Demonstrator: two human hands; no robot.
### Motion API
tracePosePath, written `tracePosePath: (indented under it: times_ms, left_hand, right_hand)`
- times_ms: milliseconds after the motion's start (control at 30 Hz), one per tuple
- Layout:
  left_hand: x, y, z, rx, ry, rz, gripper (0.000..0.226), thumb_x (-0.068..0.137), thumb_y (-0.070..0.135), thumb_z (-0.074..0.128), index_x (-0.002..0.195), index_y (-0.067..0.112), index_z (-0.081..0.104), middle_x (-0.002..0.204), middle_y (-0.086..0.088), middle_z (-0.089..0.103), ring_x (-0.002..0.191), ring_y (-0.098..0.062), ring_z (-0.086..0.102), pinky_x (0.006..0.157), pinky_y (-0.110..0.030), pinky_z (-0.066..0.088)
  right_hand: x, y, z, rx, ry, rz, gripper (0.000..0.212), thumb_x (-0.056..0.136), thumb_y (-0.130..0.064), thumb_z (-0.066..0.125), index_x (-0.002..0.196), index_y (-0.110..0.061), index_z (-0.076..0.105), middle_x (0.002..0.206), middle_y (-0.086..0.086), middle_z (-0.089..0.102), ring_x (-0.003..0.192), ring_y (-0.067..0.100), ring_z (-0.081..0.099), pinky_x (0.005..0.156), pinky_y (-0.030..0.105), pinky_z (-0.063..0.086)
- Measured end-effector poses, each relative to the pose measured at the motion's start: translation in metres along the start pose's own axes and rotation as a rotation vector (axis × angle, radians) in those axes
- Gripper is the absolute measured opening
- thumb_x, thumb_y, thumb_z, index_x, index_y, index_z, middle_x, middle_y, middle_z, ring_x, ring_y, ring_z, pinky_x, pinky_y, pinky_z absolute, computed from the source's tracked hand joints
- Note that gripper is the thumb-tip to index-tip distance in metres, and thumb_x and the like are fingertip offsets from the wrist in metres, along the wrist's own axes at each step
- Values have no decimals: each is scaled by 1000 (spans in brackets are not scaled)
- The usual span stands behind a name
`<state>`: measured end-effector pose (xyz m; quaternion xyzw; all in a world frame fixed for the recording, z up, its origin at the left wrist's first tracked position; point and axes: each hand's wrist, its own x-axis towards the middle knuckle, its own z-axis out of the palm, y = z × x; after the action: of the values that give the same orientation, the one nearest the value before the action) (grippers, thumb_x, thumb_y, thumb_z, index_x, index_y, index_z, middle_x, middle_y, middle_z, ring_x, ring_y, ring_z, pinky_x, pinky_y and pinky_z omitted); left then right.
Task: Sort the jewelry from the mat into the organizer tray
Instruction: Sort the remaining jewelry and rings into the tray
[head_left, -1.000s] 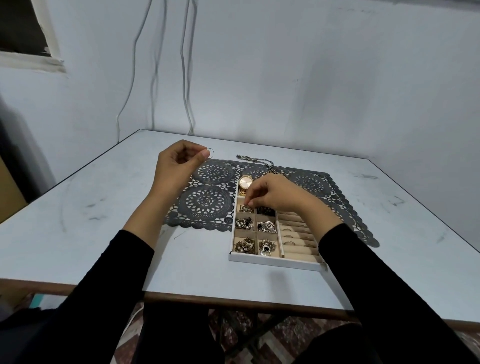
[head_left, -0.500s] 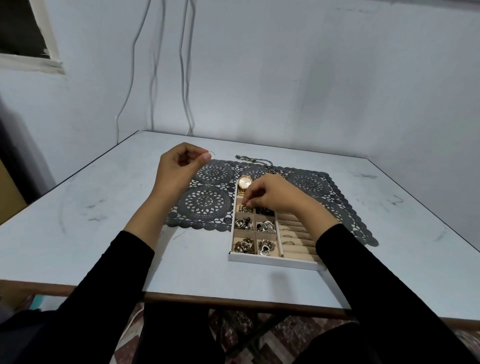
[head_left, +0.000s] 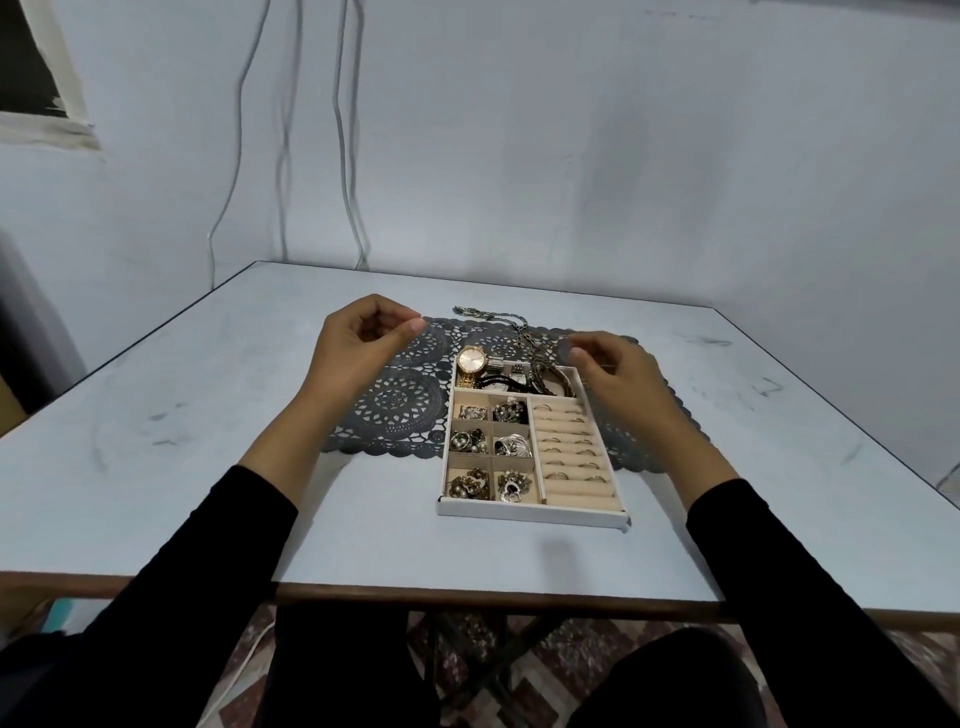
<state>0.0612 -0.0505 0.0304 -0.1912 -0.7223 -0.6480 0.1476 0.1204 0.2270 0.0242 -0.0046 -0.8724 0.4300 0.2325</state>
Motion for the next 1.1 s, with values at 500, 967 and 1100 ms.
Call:
tracePosePath:
  times_ms: [500, 967, 1100]
  left_hand:
    - [-28, 9, 46, -1, -297, 32, 8, 82, 9, 74, 86, 15, 70, 81, -2, 70, 74, -6, 64, 67, -16, 53]
    - [-62, 18, 70, 188, -614, 150, 9, 80, 24, 79, 86, 19, 75, 81, 4, 72, 77, -14, 66, 69, -28, 54]
    - [-65, 23, 78, 212, -656, 206, 10, 79, 24, 80, 85, 18, 76, 82, 6, 73, 79, -9, 68, 71, -16, 49]
  right_hand:
    - [-23, 64, -27, -493, -116, 84, 37, 97, -28, 49, 130, -13, 55, 128, 7, 61, 118, 23, 54, 95, 29, 40]
    - [-24, 67, -26, -497, -99, 98, 33, 98, -30, 46, 125, -16, 58, 122, 6, 63, 113, 22, 55, 78, 20, 31]
    - [-25, 67, -27, -490, -101, 87, 31, 98, -28, 45, 123, -15, 59, 120, 5, 64, 110, 21, 55, 75, 20, 29]
